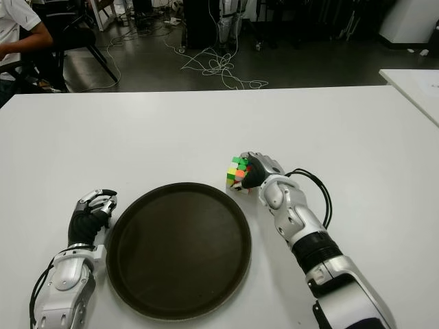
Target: Pick up the Rubik's Cube and put it in the plate
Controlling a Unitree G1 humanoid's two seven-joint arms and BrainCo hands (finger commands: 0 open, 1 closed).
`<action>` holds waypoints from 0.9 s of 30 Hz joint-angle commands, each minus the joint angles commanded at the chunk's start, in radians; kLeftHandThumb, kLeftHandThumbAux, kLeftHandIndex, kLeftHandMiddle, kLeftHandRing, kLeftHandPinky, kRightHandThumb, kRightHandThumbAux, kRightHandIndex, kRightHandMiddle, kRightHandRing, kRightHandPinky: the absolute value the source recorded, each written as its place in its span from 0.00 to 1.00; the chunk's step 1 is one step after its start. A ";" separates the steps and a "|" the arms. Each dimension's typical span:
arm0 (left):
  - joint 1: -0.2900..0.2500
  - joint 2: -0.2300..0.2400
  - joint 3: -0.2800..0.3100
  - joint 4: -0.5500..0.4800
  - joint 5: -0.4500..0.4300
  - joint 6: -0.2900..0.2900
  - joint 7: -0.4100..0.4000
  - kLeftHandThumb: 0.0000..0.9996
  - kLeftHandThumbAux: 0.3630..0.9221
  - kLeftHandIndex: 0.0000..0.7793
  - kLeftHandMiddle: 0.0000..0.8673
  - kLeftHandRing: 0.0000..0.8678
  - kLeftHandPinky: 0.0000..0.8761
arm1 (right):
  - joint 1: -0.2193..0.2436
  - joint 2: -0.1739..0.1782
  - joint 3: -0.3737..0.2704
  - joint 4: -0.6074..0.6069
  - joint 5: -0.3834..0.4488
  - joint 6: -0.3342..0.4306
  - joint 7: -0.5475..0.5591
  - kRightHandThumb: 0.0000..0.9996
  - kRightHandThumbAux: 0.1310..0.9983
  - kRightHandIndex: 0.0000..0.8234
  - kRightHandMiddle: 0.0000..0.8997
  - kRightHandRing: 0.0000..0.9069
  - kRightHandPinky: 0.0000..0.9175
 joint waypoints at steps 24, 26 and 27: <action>-0.006 0.001 0.000 -0.002 0.006 0.019 0.012 0.71 0.61 0.57 0.92 0.93 0.91 | 0.192 0.037 -0.198 -0.501 0.129 -0.057 -0.109 0.06 0.80 0.77 0.88 0.90 0.87; -0.006 0.002 0.000 -0.001 0.005 0.014 0.009 0.71 0.61 0.57 0.92 0.93 0.91 | 0.217 0.053 -0.201 -0.571 0.124 -0.058 -0.124 0.07 0.80 0.77 0.88 0.90 0.87; -0.006 0.003 0.000 0.001 0.004 0.011 0.008 0.71 0.61 0.57 0.92 0.94 0.92 | 0.227 0.062 -0.202 -0.587 0.124 -0.073 -0.139 0.08 0.79 0.78 0.88 0.90 0.87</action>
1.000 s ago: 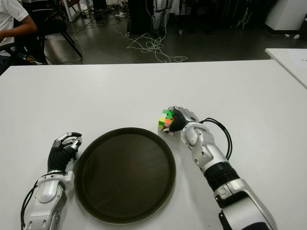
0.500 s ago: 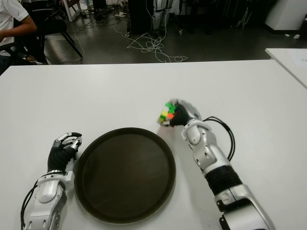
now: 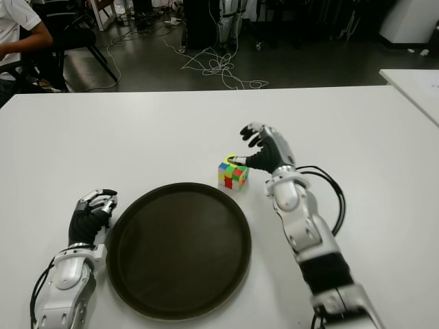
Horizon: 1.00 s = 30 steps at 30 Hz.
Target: Pick up the Rubik's Cube and put it in the plate
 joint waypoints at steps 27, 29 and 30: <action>-0.002 -0.001 -0.002 0.008 0.004 -0.010 0.003 0.71 0.61 0.57 0.93 0.94 0.92 | 0.054 0.059 0.000 -0.025 0.055 -0.237 -0.032 0.19 0.79 0.80 0.88 0.90 0.88; -0.001 -0.001 -0.002 0.010 0.002 -0.013 0.000 0.71 0.61 0.57 0.93 0.94 0.92 | 0.054 0.058 -0.002 -0.021 0.059 -0.245 -0.026 0.19 0.79 0.79 0.88 0.90 0.88; -0.001 -0.001 -0.002 0.010 0.002 -0.014 0.000 0.71 0.61 0.57 0.93 0.94 0.92 | 0.054 0.058 -0.003 -0.018 0.060 -0.248 -0.024 0.19 0.79 0.79 0.88 0.90 0.88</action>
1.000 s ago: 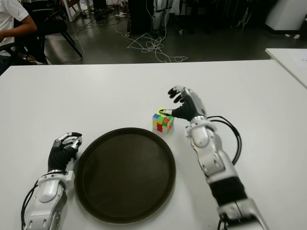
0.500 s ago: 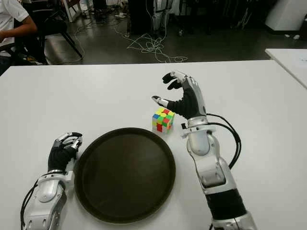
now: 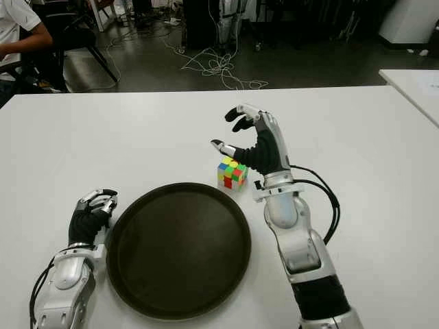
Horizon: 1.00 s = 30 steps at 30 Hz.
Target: Pick up the Rubik's Cube and put it in the plate
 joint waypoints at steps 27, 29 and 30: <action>0.001 -0.002 -0.001 -0.018 -0.004 0.024 0.000 0.71 0.61 0.57 0.92 0.93 0.91 | -0.079 -0.083 0.032 0.037 -0.118 0.185 0.151 0.00 0.73 0.34 0.26 0.31 0.38; 0.001 -0.002 -0.002 -0.020 -0.002 0.027 0.003 0.71 0.61 0.57 0.93 0.94 0.91 | -0.087 -0.093 0.039 0.038 -0.125 0.210 0.177 0.00 0.72 0.30 0.19 0.23 0.34; 0.001 -0.003 -0.002 -0.021 -0.002 0.029 0.004 0.71 0.61 0.57 0.93 0.94 0.91 | -0.091 -0.097 0.042 0.039 -0.128 0.221 0.188 0.00 0.71 0.27 0.16 0.20 0.33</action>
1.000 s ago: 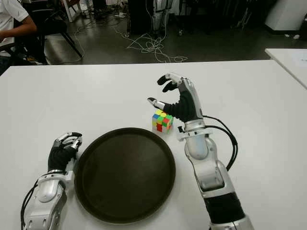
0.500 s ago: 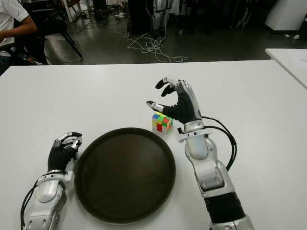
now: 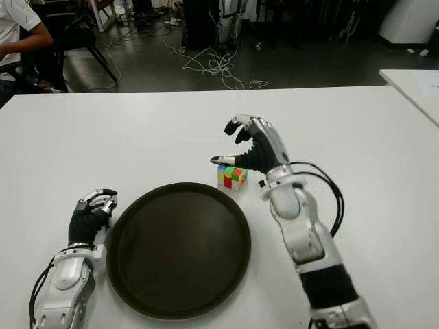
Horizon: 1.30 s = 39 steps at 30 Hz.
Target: Pick up the Rubik's Cube and put it in the plate
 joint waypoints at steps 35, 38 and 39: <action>-0.004 0.003 -0.001 0.033 -0.007 -0.062 -0.014 0.71 0.61 0.57 0.92 0.93 0.91 | -0.063 -0.058 0.052 0.033 -0.045 0.142 0.115 0.00 0.70 0.05 0.06 0.10 0.16; -0.004 0.002 -0.001 0.031 -0.003 -0.054 -0.008 0.71 0.61 0.57 0.92 0.93 0.91 | -0.067 -0.063 0.060 0.039 -0.051 0.144 0.115 0.00 0.69 0.05 0.07 0.10 0.14; -0.004 0.001 -0.001 0.030 -0.002 -0.051 -0.006 0.71 0.61 0.57 0.92 0.94 0.91 | -0.070 -0.064 0.063 0.043 -0.054 0.145 0.115 0.00 0.69 0.05 0.07 0.09 0.14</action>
